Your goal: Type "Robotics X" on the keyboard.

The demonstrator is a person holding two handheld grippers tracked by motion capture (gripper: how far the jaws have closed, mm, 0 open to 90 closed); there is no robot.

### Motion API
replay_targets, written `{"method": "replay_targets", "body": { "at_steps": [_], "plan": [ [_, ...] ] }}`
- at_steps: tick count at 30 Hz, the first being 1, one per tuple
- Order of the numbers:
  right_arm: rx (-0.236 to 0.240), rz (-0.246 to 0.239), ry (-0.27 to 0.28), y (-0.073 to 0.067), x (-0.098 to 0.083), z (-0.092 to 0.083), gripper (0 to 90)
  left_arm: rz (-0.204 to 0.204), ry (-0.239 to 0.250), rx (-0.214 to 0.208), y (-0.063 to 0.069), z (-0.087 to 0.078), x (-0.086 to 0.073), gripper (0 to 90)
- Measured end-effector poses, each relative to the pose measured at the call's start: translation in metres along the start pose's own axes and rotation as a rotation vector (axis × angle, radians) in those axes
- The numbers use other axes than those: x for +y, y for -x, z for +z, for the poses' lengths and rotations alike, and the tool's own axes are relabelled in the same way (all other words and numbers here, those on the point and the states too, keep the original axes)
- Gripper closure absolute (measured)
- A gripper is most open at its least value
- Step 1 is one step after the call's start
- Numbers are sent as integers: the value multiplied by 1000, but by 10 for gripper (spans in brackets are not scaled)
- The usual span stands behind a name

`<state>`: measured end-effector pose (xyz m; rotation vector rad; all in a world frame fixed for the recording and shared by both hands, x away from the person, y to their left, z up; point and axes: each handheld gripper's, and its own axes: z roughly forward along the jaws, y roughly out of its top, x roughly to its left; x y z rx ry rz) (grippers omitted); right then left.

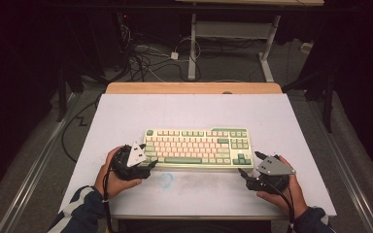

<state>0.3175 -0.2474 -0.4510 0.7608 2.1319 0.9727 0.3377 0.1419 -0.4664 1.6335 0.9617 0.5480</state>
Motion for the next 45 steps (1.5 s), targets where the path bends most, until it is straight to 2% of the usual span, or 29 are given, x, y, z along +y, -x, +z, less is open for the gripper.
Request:
{"method": "replay_targets", "body": {
  "at_steps": [4, 6, 8, 14, 20, 24, 30, 33, 40, 45],
  "plan": [
    [-4, 3, -1, 0, 0, 0, 234, -18, -1, 12, -4, -6, -4, 194],
    [-4, 2, 1, 0, 0, 0, 234, -23, 2, 31, -6, -8, -6, 190],
    [-4, 3, 2, 0, 0, 0, 233, -39, 5, 30, -6, -12, -7, 190],
    [-5, 4, 0, 0, 0, 0, 232, -35, 5, 33, -6, -17, -8, 190],
    [-4, 2, -3, 0, 0, 0, 232, -54, 24, 37, -4, -16, -4, 256],
    [-1, -2, -4, 0, 0, 1, 232, -67, 32, 16, -2, -16, 0, 304],
    [3, -5, -9, -1, 0, 2, 232, -69, 30, -3, 1, -13, 4, 393],
    [1, -4, -9, -1, 0, 2, 232, -66, 21, -14, 3, -10, 7, 466],
    [3, -8, -13, -1, 0, 3, 232, -58, -22, -70, 10, -1, 13, 745],
    [6, -11, -18, -2, -1, 4, 232, -35, -66, -95, 18, 9, 13, 869]
  ]
}}
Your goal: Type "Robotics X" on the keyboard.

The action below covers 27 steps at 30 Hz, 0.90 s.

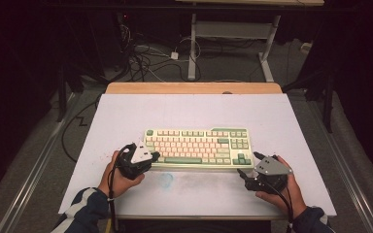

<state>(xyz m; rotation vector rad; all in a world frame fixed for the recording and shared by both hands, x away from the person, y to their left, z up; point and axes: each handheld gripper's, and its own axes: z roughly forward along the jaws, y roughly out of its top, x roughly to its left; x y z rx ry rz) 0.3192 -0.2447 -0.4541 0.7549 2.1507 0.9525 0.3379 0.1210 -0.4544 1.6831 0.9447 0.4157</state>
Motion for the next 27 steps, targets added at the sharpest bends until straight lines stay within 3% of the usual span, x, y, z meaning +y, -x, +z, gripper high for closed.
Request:
{"method": "replay_targets", "body": {
  "at_steps": [27],
  "plan": [
    [7, 1, -7, -1, -1, 2, 232, 72, -101, -68, 29, 48, 3, 871]
  ]
}}
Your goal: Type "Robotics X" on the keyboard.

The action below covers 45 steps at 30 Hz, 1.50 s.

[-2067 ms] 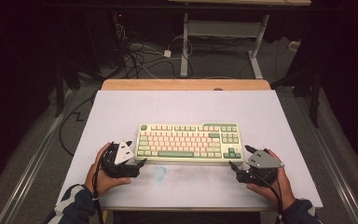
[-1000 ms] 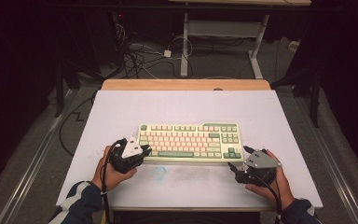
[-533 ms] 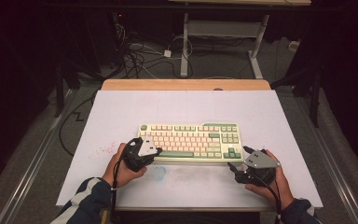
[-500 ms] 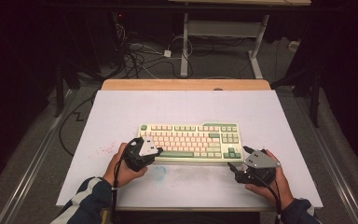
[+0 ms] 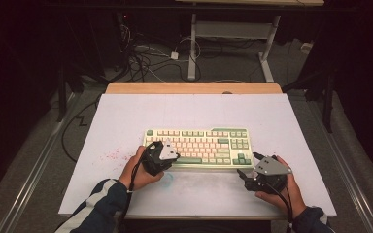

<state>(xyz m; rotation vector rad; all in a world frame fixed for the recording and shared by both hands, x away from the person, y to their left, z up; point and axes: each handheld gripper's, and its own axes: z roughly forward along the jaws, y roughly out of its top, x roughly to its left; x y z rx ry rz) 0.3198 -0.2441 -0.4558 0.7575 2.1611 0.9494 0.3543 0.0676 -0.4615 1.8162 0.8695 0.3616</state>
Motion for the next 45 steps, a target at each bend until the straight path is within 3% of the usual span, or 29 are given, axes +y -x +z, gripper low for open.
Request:
{"method": "replay_targets", "body": {
  "at_steps": [7, 22, 26, 41, 45],
  "plan": [
    [4, -2, 0, 0, 0, 0, 232, 4, -14, -8, 3, 6, -1, 870],
    [4, -10, 0, 0, 0, -1, 233, 13, -36, 14, 1, 11, -7, 867],
    [7, -15, -8, -1, -1, 0, 233, 39, -27, 20, 3, 10, -8, 869],
    [1, -14, -7, 0, 0, -1, 233, 31, 22, 14, 3, 2, 2, 852],
    [-5, -6, 2, 1, 0, -3, 233, 46, 55, 48, 1, -3, 4, 777]
  ]
}}
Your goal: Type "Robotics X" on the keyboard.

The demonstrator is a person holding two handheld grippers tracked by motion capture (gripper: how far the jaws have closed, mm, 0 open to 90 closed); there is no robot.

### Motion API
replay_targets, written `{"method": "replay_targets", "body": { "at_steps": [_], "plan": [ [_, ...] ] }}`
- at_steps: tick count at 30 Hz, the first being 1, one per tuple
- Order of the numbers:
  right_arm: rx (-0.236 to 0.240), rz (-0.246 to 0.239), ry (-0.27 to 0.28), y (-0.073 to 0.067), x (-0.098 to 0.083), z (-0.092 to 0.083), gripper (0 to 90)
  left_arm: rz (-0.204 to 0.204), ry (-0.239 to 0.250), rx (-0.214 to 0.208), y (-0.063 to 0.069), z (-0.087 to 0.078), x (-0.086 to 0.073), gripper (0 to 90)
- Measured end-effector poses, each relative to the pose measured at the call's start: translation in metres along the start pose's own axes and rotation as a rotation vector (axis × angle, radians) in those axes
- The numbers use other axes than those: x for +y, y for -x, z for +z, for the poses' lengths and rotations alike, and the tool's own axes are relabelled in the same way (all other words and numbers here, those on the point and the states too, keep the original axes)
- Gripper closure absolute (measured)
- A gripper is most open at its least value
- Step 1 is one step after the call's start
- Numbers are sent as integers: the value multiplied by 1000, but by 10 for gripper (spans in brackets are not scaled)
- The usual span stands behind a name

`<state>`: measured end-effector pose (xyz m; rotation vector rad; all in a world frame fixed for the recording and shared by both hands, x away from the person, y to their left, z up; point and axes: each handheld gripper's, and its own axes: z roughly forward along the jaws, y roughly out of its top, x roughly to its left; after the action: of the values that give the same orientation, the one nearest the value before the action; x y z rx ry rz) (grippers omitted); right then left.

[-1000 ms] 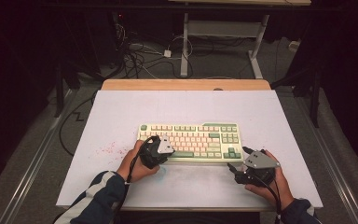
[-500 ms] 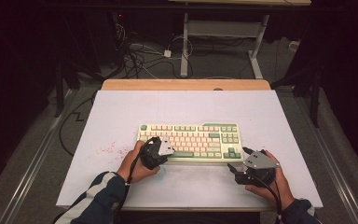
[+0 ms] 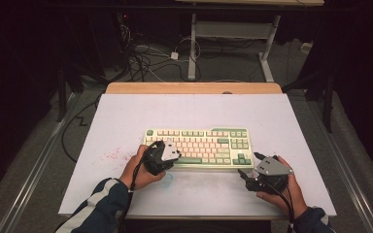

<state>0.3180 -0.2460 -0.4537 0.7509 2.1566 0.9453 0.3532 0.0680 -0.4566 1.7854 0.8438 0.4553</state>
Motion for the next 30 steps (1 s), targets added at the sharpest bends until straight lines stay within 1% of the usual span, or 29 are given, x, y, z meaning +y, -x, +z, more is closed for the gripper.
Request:
{"method": "replay_targets", "body": {
  "at_steps": [1, 2, 3, 5, 6, 7, 9, 10, 11, 12, 13, 14, 15, 17, 20, 22, 23, 25, 26, 29, 30],
  "plan": [
    [1, -2, 1, 0, 0, 0, 233, -8, 17, 12, -1, -2, 2, 735],
    [2, -5, -1, -1, 0, 0, 233, -21, 27, 3, -3, -4, 3, 728],
    [2, -7, -4, -1, 0, 1, 233, -24, 36, -7, -4, -7, 4, 720],
    [3, -7, -3, -1, 0, 1, 233, -18, 55, -3, -5, -10, 4, 671],
    [2, -4, -1, -1, 1, 1, 233, -13, 61, 2, -5, -11, 3, 625],
    [1, 1, -1, 0, 0, 1, 233, -6, 76, 14, -6, -11, 3, 600],
    [2, 2, -5, 0, 0, 1, 234, 24, 107, 45, -7, -13, 2, 554],
    [2, -2, -8, 0, 0, 1, 233, 31, 122, 55, -7, -14, 2, 484],
    [3, -3, -9, -1, -1, 2, 233, 40, 131, 59, -7, -16, 3, 446],
    [3, -4, -10, -1, -1, 2, 233, 37, 139, 61, -8, -18, 3, 418],
    [3, -4, -10, -1, -1, 2, 233, 27, 142, 62, -9, -19, 3, 369],
    [3, -2, -11, -1, -1, 2, 233, 28, 142, 67, -10, -20, 3, 322],
    [2, -1, -9, 0, -1, 2, 234, 30, 145, 74, -12, -21, 2, 305],
    [1, 1, -8, 0, -1, 2, 233, 19, 147, 70, -15, -23, 0, 250],
    [-2, 3, -8, 1, -2, 1, 233, 2, 151, 78, -19, -28, -3, 223],
    [-3, 7, -9, 2, -2, 2, 234, 1, 153, 77, -21, -30, -5, 218],
    [-3, 7, -11, 2, -2, 2, 234, 4, 147, 74, -22, -32, -6, 217],
    [-3, 8, -12, 2, -2, 3, 234, 7, 147, 87, -24, -33, -8, 211],
    [-3, 9, -12, 2, -2, 3, 233, 10, 137, 84, -24, -34, -9, 211],
    [-9, 13, -9, 2, -2, 2, 234, 22, 129, 91, -26, -37, -12, 211],
    [-13, 16, -9, 3, -2, 2, 234, 25, 132, 92, -27, -38, -14, 211]
  ]
}}
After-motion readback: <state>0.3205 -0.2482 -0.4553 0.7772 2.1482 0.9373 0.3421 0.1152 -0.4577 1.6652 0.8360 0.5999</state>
